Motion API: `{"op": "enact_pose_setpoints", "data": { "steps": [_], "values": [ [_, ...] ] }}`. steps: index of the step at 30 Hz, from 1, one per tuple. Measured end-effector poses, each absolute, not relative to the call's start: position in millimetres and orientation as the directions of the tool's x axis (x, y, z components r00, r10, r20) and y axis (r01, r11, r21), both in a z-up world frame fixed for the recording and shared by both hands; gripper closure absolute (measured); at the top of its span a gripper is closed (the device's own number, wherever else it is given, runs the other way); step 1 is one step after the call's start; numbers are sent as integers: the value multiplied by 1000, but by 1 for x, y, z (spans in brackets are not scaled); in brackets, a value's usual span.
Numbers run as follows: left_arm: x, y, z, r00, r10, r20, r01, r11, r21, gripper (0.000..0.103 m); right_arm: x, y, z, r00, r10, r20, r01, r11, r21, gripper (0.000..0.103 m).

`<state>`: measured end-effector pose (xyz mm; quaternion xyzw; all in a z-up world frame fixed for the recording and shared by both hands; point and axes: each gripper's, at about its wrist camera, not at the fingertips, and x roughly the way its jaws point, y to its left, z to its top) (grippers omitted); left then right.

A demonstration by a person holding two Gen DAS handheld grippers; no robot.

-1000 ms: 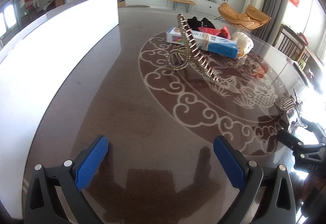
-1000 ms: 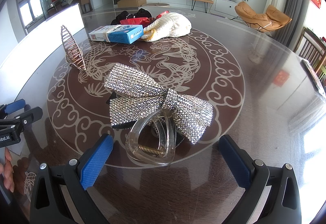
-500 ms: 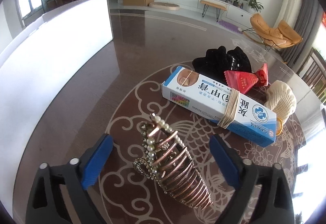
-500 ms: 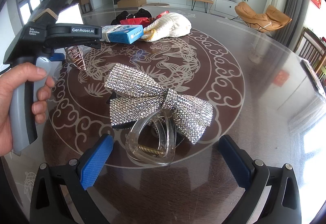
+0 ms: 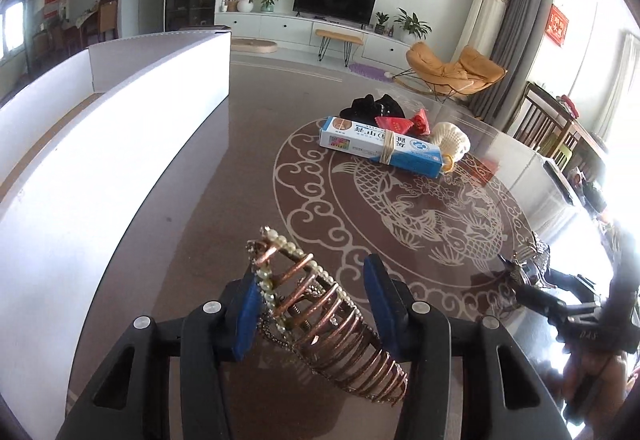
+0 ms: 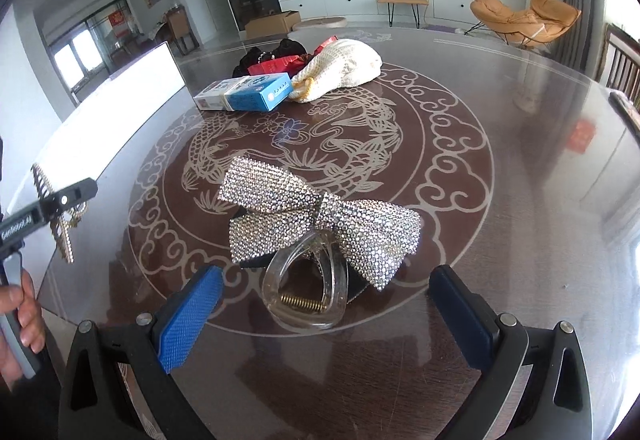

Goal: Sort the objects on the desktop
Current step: 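Grasp the copper spiral hair clip with the left tool, then carry both clips over the white bin and open both tools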

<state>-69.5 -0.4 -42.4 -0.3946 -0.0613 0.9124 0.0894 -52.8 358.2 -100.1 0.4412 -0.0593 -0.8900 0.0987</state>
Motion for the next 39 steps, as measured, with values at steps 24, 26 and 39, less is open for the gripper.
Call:
{"op": "enact_pose_setpoints", "data": {
  "steps": [24, 26, 39],
  "values": [
    [7, -93, 38, -777, 248, -578, -52, -941, -335, 54, -43, 313, -15, -661, -300, -688, 271, -950, 154, 68],
    [8, -114, 53, -796, 230, -559, -29, -939, -344, 54, -46, 290, 4, -664, -346, -663, 325, -932, 161, 68],
    [-59, -299, 56, -702, -15, -712, 258, -937, -236, 54, -77, 2, 76, -422, -691, -586, 760, -622, 187, 68]
  ]
}}
